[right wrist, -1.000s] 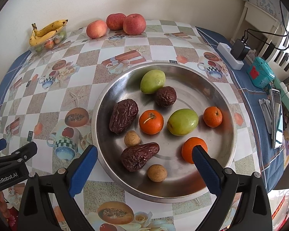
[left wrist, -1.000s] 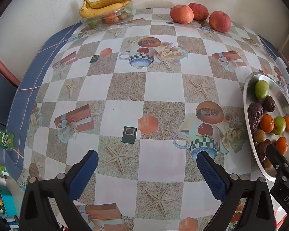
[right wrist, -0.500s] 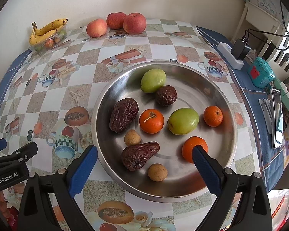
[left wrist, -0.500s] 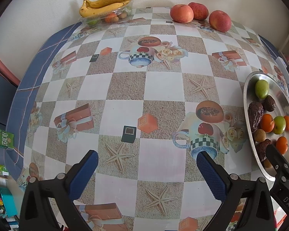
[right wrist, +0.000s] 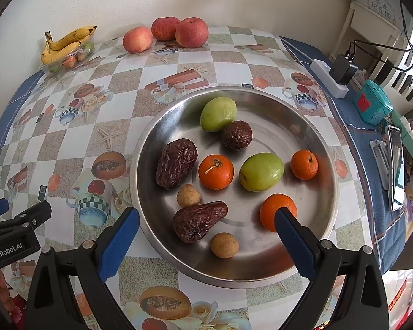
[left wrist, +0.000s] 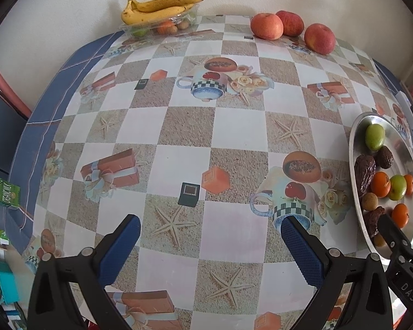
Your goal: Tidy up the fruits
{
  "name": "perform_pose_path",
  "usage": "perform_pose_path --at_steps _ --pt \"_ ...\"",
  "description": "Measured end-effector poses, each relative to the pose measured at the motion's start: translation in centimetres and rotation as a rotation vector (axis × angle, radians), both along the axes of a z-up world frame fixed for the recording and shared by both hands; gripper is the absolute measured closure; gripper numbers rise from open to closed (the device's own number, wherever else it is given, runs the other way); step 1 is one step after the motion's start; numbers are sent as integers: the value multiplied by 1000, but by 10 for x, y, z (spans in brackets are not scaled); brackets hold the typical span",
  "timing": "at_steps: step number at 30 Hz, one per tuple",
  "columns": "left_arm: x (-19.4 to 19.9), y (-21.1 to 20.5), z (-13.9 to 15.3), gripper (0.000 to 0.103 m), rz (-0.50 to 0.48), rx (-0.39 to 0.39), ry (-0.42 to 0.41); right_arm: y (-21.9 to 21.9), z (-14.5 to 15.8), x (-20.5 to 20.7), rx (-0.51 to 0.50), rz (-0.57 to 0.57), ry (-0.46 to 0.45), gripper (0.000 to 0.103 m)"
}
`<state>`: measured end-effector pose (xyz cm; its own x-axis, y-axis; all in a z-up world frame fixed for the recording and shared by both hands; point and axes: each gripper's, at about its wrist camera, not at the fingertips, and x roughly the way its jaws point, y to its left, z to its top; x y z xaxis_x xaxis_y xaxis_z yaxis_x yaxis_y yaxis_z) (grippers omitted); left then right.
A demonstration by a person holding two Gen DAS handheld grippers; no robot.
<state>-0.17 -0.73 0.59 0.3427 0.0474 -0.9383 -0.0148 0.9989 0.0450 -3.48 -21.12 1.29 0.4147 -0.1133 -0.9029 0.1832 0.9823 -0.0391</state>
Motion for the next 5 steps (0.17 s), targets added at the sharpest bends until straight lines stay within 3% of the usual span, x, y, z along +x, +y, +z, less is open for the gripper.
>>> perform_pose_path --at_steps 5 --pt "1 1 0 0 3 -8 3 -1 -1 0 2 -5 4 5"
